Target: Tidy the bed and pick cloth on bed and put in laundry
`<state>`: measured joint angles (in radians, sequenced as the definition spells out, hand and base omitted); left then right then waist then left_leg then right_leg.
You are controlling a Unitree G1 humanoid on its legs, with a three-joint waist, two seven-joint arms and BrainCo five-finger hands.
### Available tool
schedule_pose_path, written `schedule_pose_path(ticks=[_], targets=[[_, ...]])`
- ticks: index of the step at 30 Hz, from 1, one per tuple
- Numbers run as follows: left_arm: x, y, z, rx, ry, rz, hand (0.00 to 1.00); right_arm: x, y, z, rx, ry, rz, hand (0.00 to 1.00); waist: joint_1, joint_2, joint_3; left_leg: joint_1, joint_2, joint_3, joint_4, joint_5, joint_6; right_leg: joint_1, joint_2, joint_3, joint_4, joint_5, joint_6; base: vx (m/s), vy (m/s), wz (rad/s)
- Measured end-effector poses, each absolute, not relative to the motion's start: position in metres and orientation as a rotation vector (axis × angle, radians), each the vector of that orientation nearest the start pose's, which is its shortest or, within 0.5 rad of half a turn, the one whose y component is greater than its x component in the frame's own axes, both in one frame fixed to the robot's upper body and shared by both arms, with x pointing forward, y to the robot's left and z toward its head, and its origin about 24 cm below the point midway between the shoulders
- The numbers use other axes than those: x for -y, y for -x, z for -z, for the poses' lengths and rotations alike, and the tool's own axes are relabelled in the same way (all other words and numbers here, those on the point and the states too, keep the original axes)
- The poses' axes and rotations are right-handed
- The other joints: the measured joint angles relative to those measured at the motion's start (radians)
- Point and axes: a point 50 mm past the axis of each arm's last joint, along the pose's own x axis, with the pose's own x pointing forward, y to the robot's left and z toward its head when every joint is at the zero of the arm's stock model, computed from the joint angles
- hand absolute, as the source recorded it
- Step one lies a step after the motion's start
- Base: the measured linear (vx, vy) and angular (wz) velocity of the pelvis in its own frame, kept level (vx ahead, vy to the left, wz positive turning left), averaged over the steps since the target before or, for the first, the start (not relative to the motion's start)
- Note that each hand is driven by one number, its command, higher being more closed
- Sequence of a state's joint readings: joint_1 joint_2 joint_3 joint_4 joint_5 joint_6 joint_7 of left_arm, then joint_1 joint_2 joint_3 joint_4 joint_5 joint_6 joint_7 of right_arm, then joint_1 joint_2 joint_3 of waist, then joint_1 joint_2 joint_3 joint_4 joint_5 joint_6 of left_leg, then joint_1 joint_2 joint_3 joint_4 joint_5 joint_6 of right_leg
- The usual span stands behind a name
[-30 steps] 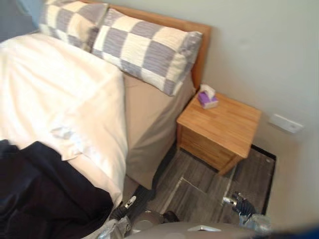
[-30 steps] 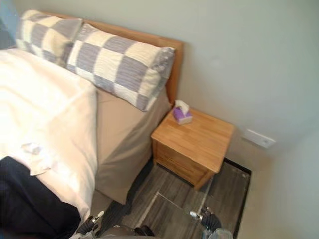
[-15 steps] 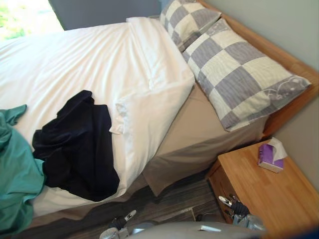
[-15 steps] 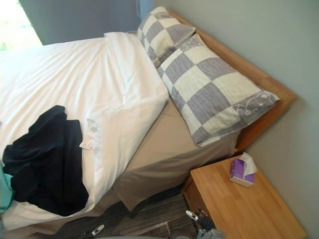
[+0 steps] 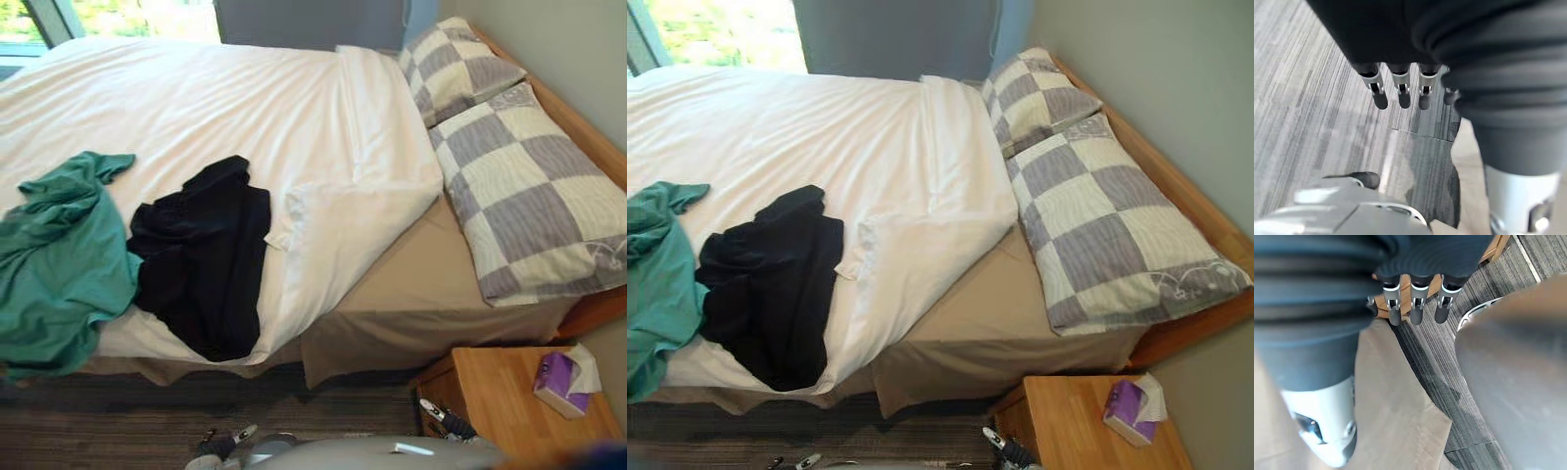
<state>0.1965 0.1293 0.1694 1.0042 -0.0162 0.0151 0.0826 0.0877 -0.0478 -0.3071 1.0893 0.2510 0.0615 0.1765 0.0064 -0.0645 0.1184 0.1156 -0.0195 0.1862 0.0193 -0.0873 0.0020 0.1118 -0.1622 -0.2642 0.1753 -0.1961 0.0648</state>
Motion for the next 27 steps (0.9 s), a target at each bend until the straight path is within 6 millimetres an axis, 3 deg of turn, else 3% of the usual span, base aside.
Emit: schedule_pose_path(ticks=[4,8,12,15,17,23,27], targets=[[-0.220,-0.053,0.163,-1.195,-0.061,-0.258,0.00,0.202,-0.068,0.167,-1.134,-0.444,0.352,0.00,-0.017,0.029,-0.002,0.041,-0.012,-0.026,-0.124,0.063,0.007,-0.009,-0.013,-0.031,0.023,-0.013,0.015,-0.14,-0.004,0.32],[-0.219,-0.051,0.164,-1.215,-0.068,-0.202,0.00,0.207,-0.058,0.168,-1.141,-0.436,0.378,0.00,-0.020,0.026,-0.003,0.042,-0.024,0.004,-0.124,0.047,0.015,-0.019,-0.050,-0.062,0.088,-0.057,0.042,-0.07,0.020,0.23],[-0.219,-0.048,0.165,-1.246,-0.116,-0.167,0.00,0.204,-0.061,0.167,-1.116,-0.438,0.368,0.00,-0.018,0.016,-0.003,0.042,-0.033,0.019,-0.124,0.046,0.017,-0.023,-0.049,-0.037,0.095,-0.067,0.052,0.04,0.023,0.05],[-0.224,-0.047,0.165,-1.264,-0.171,-0.136,0.00,0.200,-0.065,0.167,-1.081,-0.470,0.367,0.00,-0.034,0.006,0.000,0.043,-0.041,-0.005,-0.124,0.053,0.031,-0.006,-0.041,0.010,0.086,-0.043,0.032,0.14,0.022,0.27],[-0.227,-0.048,0.164,-1.263,-0.186,-0.139,0.00,0.199,-0.065,0.167,-1.078,-0.487,0.374,0.00,-0.042,0.001,0.006,0.044,-0.033,-0.014,-0.123,0.055,0.029,0.011,-0.013,0.057,0.062,-0.012,-0.017,0.14,0.026,0.37],[-0.229,-0.045,0.164,-1.264,-0.184,-0.148,0.00,0.199,-0.071,0.167,-1.051,-0.515,0.417,0.00,-0.041,0.000,0.005,0.075,-0.009,0.022,-0.118,0.055,0.008,0.037,0.015,0.144,0.043,0.014,-0.022,0.11,-0.035,0.04],[-0.226,-0.044,0.165,-1.261,-0.163,-0.153,0.00,0.207,-0.070,0.166,-1.012,-0.554,0.568,0.00,-0.046,0.020,0.006,0.074,0.005,0.059,-0.118,0.056,0.001,0.036,0.030,0.182,0.016,0.014,-0.022,-0.01,-0.093,-0.27]])
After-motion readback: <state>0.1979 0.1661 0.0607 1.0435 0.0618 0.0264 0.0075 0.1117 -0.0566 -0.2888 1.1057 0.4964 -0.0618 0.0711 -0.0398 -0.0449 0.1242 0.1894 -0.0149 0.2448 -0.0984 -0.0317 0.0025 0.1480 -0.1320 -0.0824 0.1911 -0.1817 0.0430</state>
